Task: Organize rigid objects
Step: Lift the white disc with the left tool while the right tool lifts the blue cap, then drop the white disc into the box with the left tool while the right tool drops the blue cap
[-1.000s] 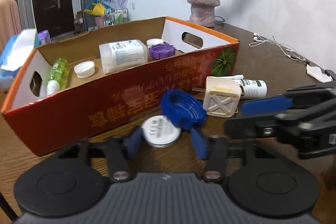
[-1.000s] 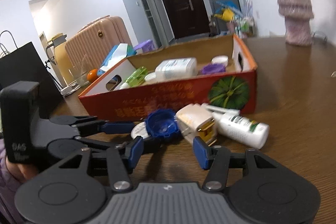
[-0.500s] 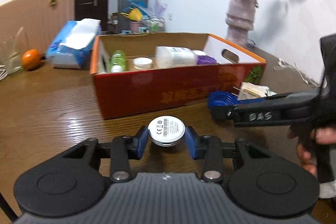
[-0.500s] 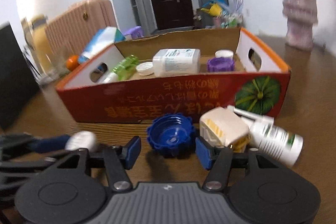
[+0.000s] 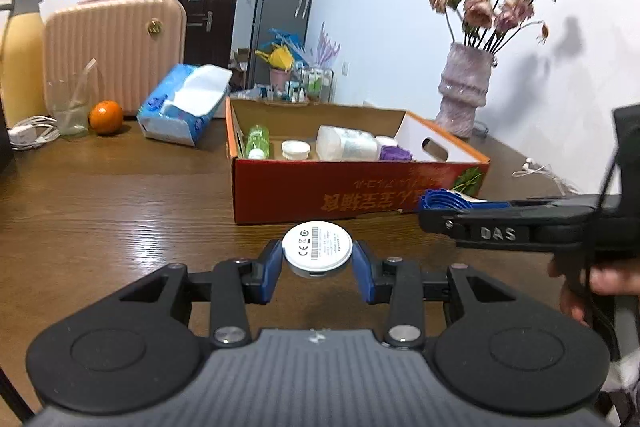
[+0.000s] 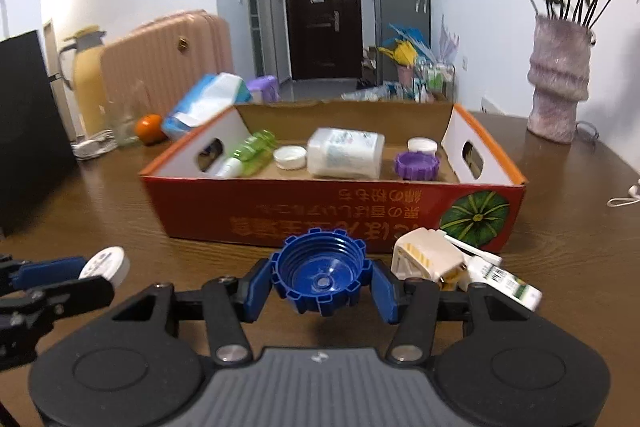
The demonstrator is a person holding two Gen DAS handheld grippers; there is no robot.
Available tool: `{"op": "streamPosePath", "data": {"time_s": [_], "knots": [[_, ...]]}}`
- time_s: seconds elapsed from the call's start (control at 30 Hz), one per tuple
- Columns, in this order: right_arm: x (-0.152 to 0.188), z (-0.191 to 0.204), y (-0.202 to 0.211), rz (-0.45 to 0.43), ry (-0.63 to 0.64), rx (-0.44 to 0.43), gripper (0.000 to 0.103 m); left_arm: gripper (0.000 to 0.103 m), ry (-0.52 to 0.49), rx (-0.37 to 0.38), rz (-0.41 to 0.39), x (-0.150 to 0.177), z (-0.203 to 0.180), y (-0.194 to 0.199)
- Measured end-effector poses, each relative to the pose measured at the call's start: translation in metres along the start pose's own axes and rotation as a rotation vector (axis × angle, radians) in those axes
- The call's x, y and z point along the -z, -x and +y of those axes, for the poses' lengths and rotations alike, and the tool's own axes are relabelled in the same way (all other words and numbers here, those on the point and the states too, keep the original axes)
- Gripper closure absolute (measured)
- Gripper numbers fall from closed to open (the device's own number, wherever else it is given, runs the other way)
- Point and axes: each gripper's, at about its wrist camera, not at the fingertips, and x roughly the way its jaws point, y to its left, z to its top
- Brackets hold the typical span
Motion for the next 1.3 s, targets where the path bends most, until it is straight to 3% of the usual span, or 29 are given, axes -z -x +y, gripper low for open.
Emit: {"op": "streamPosePath", "data": {"time_s": [0.33,0.6,0.97,1.3], "knots": [[0.024,0.018,0.119,-0.112,0.092,-0.023,0.05,0.064,0.023,-0.04,-0.102,0.012,-0.022,0.085],[0.042,0.018,0.182,-0.181,0.114,-0.029,0.05,0.064,0.005,-0.05,-0.163,0.022,-0.046,0.135],[0.064,0.018,0.222,-0.232,0.108,-0.03,0.05,0.064,-0.031,-0.044,-0.207,0.037,-0.07,0.173],[0.067,0.01,0.223,-0.237,0.082,-0.022,0.05,0.064,-0.042,-0.035,-0.193,0.038,-0.074,0.168]]}}
